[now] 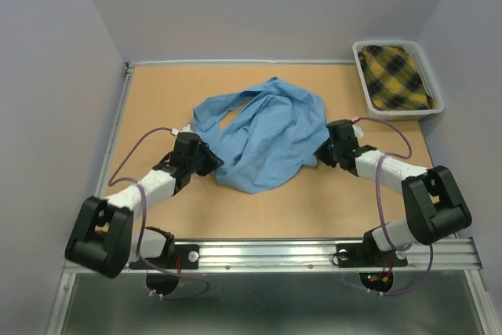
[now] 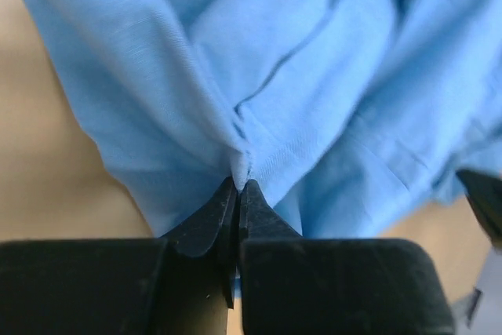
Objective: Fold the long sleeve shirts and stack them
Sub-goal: Flatten the shirt out
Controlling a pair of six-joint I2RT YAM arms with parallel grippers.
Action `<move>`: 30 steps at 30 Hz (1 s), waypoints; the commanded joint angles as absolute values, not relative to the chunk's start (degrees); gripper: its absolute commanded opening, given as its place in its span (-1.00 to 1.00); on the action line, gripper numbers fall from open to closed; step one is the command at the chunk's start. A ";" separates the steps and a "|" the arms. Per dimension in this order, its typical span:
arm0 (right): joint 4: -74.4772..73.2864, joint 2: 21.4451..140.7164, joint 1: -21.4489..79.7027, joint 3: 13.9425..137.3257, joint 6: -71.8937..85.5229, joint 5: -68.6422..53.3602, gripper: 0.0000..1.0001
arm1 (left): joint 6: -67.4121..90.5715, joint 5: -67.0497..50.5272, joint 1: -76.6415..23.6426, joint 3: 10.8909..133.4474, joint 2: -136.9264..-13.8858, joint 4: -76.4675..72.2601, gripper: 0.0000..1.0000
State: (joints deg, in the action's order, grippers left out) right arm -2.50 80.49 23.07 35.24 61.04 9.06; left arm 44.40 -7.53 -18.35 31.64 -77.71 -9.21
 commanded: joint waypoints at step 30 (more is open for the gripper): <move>-16.97 82.97 31.64 50.80 39.99 1.14 0.37 | 35.51 -7.65 -23.55 42.62 -72.94 -1.85 0.64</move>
